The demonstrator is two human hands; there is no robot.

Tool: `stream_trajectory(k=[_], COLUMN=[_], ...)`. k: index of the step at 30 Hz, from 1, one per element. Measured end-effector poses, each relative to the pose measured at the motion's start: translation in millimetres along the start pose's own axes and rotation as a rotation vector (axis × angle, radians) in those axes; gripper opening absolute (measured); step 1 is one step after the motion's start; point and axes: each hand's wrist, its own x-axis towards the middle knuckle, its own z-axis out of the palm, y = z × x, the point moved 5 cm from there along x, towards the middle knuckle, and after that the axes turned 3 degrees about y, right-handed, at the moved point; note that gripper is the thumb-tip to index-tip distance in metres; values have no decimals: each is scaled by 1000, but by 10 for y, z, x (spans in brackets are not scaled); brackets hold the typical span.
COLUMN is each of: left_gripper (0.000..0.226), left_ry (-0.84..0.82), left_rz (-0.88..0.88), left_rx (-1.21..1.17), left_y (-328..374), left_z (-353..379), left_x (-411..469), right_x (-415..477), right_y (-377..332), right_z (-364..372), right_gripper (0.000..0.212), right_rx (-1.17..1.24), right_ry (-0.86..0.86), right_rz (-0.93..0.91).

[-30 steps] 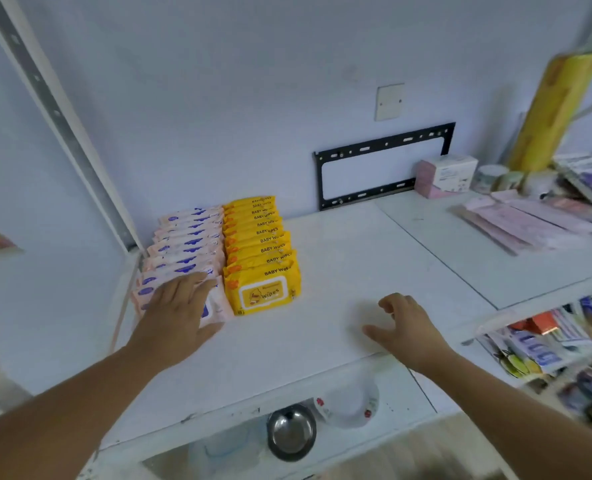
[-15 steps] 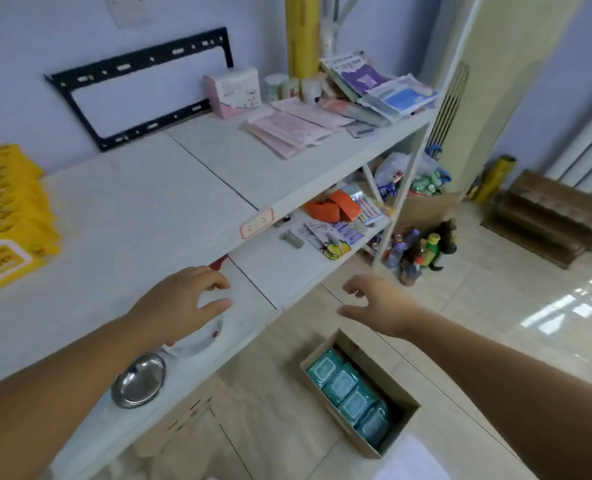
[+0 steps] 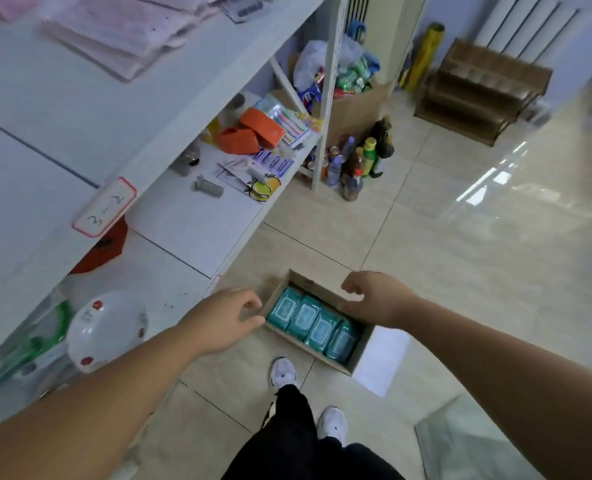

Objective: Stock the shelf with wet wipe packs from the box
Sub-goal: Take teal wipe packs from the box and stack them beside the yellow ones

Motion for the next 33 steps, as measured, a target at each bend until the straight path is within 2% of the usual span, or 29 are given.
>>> stream_trajectory(k=[8,12,18,22,24,26,30,33], left_gripper=[30,16,17,16,14,17,30,41], left_ry=[-161,-205,-255,-266,-263,-273,-299,-302], left_rz=[-131,-162,-205,-236,-251,-273,-334,-380], left_rx=[-45,-83,-104,-130,-154,-163,-183,-174], left_y=[-371,-505,-782,-1044,-1191,-1318,-1651,-1928], left_z=[671,1122,1935,2622,2975,3289,3877,4252], left_x=[799,1166,1915,2446,2678,2879,3264,3549], right_x=[456,748,1386,1843,2059,2254,2635,2912], right_y=[703,1100,1710,2070,2234,2362,2528,2611], right_z=[718,1079,1767,2410,2788,3132,3648,3931], right_gripper=[43,38,34,19,27,29,19,32], right_rx=[62,121,195,237,269,293,340,311], right_ry=[-132,-194,-226,-230,-229,-235,-248,-248], right_rz=[169,254,336,383,417,432,463,449])
